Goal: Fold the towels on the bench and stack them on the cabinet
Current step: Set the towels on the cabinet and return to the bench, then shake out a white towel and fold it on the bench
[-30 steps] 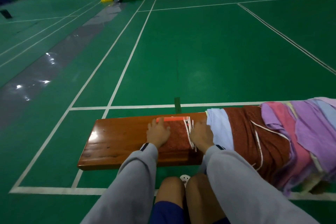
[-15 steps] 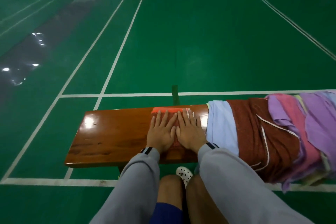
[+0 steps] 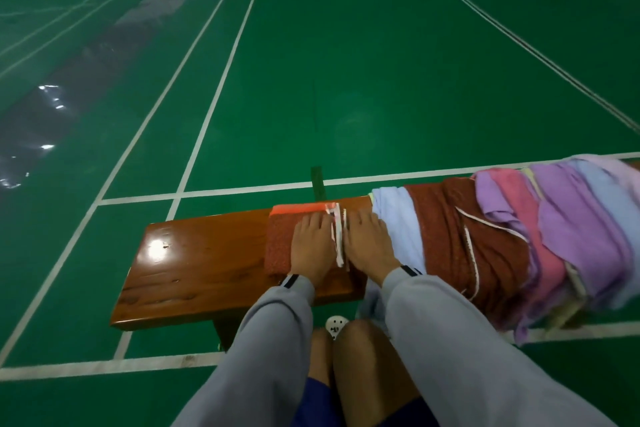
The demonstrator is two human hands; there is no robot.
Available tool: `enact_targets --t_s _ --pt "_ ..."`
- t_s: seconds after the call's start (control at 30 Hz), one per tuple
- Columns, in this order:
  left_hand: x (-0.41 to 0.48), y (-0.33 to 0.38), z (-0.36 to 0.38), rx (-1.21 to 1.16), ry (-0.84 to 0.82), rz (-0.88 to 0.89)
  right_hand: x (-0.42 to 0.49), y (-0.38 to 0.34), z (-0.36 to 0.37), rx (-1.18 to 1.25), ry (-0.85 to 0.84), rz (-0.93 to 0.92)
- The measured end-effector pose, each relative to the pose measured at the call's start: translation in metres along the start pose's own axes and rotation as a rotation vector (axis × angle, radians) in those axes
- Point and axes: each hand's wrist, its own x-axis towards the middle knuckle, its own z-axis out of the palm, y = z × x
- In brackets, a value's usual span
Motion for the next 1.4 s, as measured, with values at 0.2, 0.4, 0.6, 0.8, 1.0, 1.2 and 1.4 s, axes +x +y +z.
enact_targets --t_s 0.2,0.4,0.6,0.8,1.0,1.2,1.4 --pt "0.001 0.094 0.011 -0.337 -0.088 -0.116 -0.037 0.057 -0.021 -0.191 -0.069 -0.021" --pt "0.017 0.114 0.030 -0.659 -0.243 -0.289 -0.052 0.088 -0.034 -0.082 -0.153 0.048" --pt "0.024 0.122 -0.004 -0.850 -0.118 -0.376 -0.047 0.088 -0.062 0.129 -0.216 0.090" --pt "0.013 0.125 -0.057 -0.783 0.147 -0.261 -0.056 0.090 -0.087 -0.071 -0.352 0.201" --pt "0.015 0.137 -0.121 -0.929 0.361 -0.087 -0.063 0.088 -0.102 0.037 -0.288 0.312" --pt "0.029 0.136 -0.175 -1.213 0.405 -0.128 -0.044 0.058 -0.138 0.382 -0.187 0.295" --pt "0.037 0.122 -0.214 -1.612 0.279 -0.284 -0.061 0.031 -0.139 1.285 -0.488 0.614"
